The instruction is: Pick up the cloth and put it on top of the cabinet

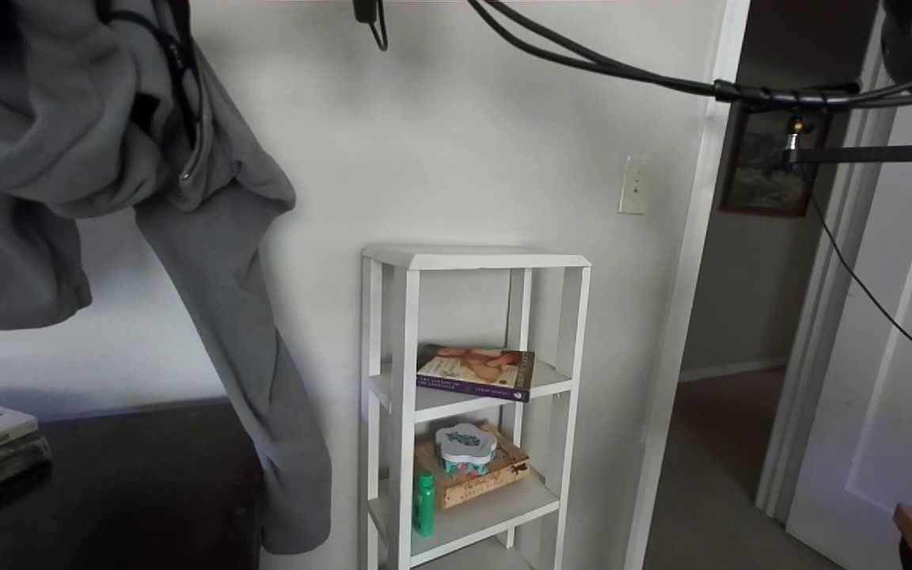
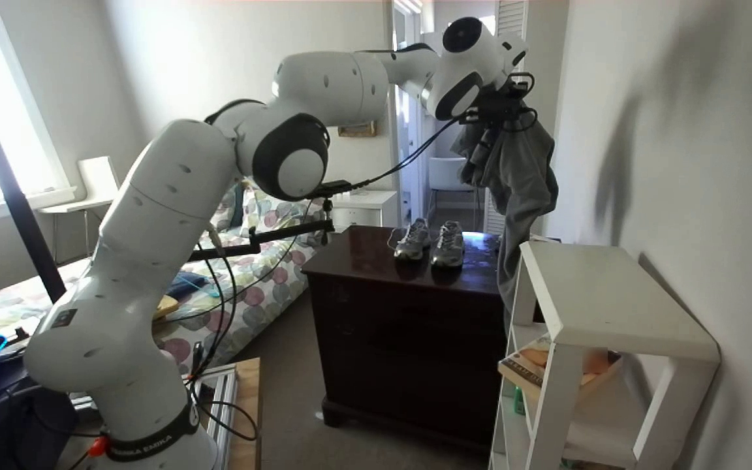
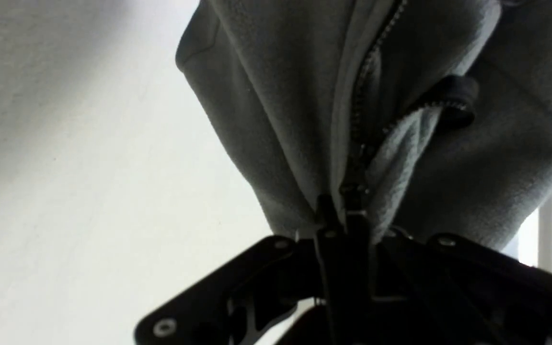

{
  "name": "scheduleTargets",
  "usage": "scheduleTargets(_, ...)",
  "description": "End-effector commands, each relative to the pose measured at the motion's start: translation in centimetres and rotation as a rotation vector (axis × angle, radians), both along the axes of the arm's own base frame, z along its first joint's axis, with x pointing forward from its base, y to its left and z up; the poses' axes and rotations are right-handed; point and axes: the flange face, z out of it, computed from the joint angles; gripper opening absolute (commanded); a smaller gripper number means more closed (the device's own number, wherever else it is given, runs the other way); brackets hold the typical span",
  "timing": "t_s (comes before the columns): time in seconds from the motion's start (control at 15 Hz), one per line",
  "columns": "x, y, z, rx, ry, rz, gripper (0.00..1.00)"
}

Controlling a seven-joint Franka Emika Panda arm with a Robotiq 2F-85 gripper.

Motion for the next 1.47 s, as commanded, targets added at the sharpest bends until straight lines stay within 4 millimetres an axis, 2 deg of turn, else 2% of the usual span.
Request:
scheduleTargets(0.0, -3.8, -2.8, 2.9, -0.058, 0.060, -0.079, 0.02)
scheduleTargets(0.27, -7.0, -7.4, 5.8, -0.074, 0.063, -0.221, 0.02)
scheduleTargets(0.53, -10.3, -13.0, 7.1, -0.087, 0.080, -0.378, 0.02)
scheduleTargets(1.0, -15.0, -23.2, 5.9, -0.105, 0.132, -0.753, 0.02)
scheduleTargets(1.13, -15.7, -25.4, 5.3, -0.097, 0.152, -0.859, 0.02)
scheduleTargets(1.4, -16.7, -28.1, 2.7, -0.059, 0.223, -1.041, 0.02)
